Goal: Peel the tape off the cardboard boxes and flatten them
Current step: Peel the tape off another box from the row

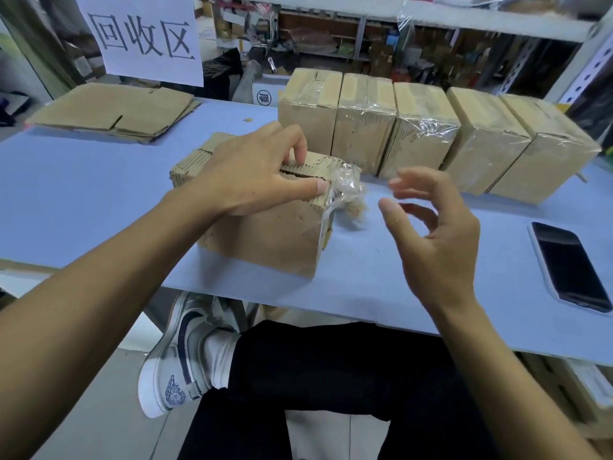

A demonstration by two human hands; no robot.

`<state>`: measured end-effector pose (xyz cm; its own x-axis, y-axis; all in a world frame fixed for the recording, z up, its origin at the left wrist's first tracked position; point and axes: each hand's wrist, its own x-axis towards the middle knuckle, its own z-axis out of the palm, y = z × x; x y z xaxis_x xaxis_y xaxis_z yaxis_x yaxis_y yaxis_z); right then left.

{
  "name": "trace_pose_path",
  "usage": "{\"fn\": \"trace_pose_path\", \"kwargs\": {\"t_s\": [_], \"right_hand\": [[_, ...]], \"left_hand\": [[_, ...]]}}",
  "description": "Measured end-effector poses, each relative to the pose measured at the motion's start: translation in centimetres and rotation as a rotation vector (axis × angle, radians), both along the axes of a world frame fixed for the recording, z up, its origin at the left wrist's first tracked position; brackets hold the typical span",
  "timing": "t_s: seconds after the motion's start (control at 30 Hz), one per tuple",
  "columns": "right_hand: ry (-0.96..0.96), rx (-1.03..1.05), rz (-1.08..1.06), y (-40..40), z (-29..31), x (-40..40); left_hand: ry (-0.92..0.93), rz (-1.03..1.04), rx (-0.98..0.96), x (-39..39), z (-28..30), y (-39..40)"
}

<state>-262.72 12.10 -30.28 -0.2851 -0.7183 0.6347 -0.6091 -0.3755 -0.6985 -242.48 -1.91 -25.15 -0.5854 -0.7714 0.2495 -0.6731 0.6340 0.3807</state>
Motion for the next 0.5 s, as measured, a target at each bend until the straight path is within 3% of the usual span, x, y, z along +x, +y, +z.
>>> {"fn": "trace_pose_path", "kwargs": {"t_s": [0.07, 0.23, 0.33, 0.5], "right_hand": [[-0.031, -0.010, -0.117, 0.5, -0.6, 2.2], [0.010, 0.165, -0.153, -1.1, -2.2, 7.3], [-0.079, 0.133, -0.168, -2.2, -2.7, 8.2], [0.004, 0.096, -0.093, -2.1, -2.9, 7.3]], "left_hand": [[0.003, 0.002, 0.011, 0.0, 0.0, 0.1], [-0.001, -0.009, 0.015, 0.0, 0.2, 0.4], [0.009, -0.004, 0.023, 0.1, 0.3, 0.5], [0.019, -0.016, 0.042, 0.1, 0.4, 0.5]]}}
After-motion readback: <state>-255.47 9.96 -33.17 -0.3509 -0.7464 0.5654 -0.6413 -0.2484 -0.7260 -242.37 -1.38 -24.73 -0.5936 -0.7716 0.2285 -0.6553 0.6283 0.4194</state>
